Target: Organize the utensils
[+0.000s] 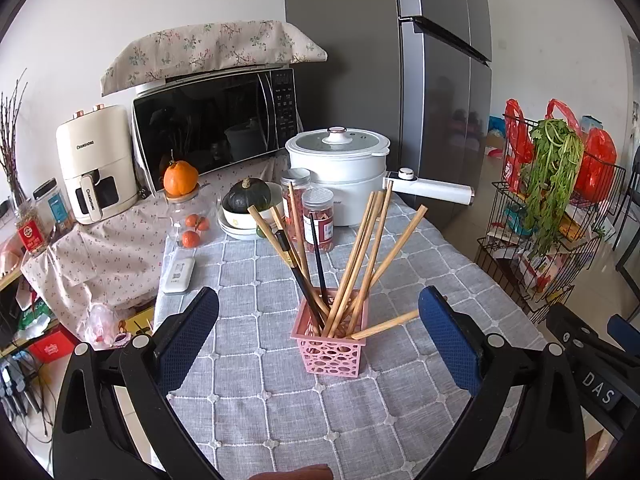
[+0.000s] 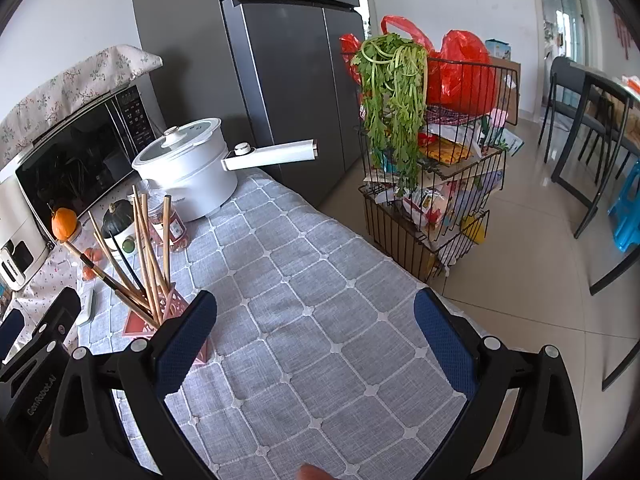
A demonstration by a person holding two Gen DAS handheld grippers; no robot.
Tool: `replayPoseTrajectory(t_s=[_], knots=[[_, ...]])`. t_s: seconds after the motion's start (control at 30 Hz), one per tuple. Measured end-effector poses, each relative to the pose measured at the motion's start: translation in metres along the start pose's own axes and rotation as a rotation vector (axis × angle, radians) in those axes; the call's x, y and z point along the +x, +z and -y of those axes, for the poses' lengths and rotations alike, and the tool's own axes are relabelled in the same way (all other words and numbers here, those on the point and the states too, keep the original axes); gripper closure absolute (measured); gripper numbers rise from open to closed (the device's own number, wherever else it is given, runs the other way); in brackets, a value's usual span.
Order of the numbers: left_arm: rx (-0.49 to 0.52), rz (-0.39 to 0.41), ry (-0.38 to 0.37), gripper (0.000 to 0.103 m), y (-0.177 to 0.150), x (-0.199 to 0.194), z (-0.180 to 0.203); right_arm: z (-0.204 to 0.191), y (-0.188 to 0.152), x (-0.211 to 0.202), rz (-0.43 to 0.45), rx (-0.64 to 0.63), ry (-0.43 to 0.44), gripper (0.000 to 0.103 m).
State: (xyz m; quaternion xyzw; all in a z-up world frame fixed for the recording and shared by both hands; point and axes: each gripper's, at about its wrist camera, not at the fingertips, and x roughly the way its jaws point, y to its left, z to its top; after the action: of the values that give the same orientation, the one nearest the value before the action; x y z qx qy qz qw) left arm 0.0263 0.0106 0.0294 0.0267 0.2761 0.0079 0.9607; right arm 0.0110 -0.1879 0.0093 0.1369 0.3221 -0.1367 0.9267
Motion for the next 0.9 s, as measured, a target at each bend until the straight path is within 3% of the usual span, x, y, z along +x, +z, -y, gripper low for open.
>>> replayPoseTrajectory(t_s=[0.9], knots=[[0.000,-0.011,0.007,0.007,-0.0038,0.0030,-0.0027,0.0011,-0.0021,0.0031,-0.015,-0.001,0.004,0.007]])
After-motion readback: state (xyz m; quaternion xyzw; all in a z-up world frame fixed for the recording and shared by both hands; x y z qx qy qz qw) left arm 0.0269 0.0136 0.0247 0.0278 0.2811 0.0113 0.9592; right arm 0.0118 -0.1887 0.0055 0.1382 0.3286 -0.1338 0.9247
